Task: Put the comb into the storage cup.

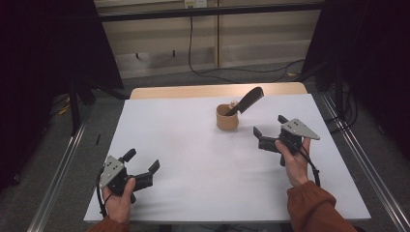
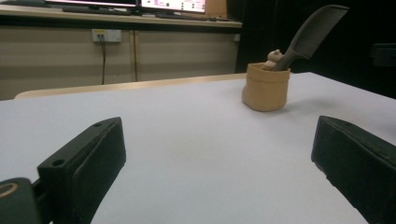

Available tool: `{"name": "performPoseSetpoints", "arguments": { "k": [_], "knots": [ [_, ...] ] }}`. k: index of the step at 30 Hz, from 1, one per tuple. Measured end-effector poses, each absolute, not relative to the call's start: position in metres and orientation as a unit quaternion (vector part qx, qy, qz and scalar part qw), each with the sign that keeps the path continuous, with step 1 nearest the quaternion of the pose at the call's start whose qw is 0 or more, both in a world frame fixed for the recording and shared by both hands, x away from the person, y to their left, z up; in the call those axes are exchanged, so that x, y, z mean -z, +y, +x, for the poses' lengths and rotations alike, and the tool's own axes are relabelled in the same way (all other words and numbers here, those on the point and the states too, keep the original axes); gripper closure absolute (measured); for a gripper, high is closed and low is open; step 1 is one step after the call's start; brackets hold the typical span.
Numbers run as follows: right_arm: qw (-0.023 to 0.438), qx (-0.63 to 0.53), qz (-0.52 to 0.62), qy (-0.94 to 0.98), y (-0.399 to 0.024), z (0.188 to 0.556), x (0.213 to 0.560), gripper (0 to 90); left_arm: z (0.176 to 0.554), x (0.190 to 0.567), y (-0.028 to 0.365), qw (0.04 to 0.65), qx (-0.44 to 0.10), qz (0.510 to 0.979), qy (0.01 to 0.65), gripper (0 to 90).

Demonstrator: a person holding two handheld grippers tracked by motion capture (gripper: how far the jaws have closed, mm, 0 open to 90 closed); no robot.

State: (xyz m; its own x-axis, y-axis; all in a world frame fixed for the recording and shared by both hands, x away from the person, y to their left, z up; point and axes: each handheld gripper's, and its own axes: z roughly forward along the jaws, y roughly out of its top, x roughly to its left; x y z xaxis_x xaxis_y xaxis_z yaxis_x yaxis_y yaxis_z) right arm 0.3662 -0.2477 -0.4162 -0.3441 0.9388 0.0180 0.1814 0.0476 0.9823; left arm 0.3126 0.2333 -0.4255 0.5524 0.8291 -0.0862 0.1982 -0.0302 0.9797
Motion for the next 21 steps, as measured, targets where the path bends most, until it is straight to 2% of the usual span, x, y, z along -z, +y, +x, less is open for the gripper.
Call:
{"name": "performPoseSetpoints", "arguments": {
  "k": [21],
  "knots": [
    [0.375, -0.542, 0.418, 0.625, -0.258, 0.317, 0.417, 0.2, 0.306, 0.422, 0.233, 0.583, -0.272, 0.659, 0.389, 2.8]
  ]
}}
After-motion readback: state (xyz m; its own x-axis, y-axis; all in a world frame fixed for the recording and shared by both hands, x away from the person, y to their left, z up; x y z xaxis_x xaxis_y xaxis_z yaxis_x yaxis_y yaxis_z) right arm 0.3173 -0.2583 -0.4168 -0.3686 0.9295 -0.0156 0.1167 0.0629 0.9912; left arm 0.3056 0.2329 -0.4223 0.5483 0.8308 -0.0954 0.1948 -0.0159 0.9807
